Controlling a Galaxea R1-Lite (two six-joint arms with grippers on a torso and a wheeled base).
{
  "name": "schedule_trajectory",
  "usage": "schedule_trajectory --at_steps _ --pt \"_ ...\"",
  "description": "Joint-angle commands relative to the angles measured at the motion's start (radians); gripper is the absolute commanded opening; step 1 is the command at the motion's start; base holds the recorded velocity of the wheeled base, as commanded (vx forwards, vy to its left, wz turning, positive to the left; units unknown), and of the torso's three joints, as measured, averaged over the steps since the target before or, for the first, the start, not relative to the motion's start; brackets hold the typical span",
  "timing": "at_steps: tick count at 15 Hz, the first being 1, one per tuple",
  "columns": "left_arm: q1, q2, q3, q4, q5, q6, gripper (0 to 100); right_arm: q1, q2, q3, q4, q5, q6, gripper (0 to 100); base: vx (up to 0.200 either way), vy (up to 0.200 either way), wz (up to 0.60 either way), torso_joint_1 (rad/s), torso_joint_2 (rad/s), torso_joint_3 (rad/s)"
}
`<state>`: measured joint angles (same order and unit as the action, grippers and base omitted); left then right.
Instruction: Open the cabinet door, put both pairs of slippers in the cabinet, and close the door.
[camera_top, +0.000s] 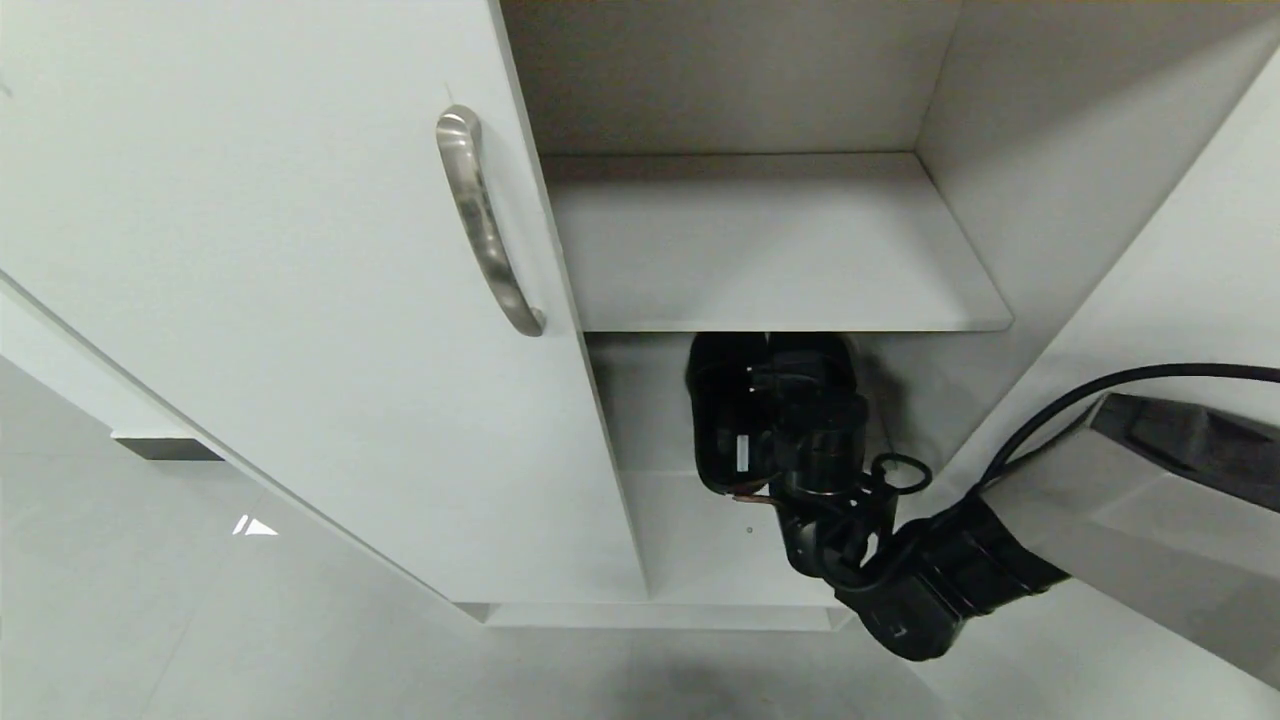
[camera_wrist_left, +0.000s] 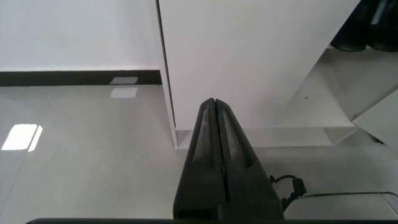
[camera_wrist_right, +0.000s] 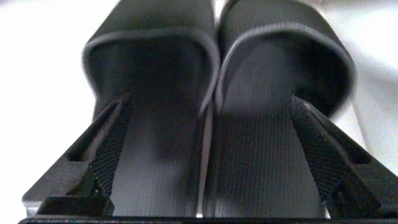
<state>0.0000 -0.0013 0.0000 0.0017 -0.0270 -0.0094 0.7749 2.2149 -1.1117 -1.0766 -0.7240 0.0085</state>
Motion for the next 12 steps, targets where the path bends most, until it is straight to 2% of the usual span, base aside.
schedule_trajectory --at_steps 1,4,6,9,10,12 --pt "-0.002 0.001 0.000 0.000 0.001 0.000 0 0.037 -0.119 0.145 -0.054 0.028 0.001 100 -0.200 0.000 0.00 0.002 0.01 0.002" --pt "0.000 0.001 0.000 0.000 -0.001 0.000 0 0.078 -0.210 0.285 -0.111 0.071 0.014 100 -0.200 0.000 0.00 0.001 0.00 0.002" --pt "0.000 0.001 0.000 0.001 -0.001 0.000 0 0.115 -0.253 0.342 -0.112 0.075 0.025 100 -0.200 0.000 0.00 0.000 0.00 0.002" --pt "0.000 0.001 0.000 0.000 -0.001 0.000 0 0.122 -0.264 0.375 -0.132 0.089 0.025 100 -0.200 0.000 0.00 0.002 0.00 0.004" --pt "0.000 0.001 0.000 0.000 -0.001 0.000 0 0.124 -0.264 0.383 -0.132 0.091 0.025 0 -0.200 0.000 0.00 0.007 0.00 -0.007" --pt "0.000 0.001 0.000 0.000 -0.001 0.000 0 0.126 -0.271 0.395 -0.134 0.112 0.025 0 -0.200 0.000 0.00 0.002 0.00 0.002"
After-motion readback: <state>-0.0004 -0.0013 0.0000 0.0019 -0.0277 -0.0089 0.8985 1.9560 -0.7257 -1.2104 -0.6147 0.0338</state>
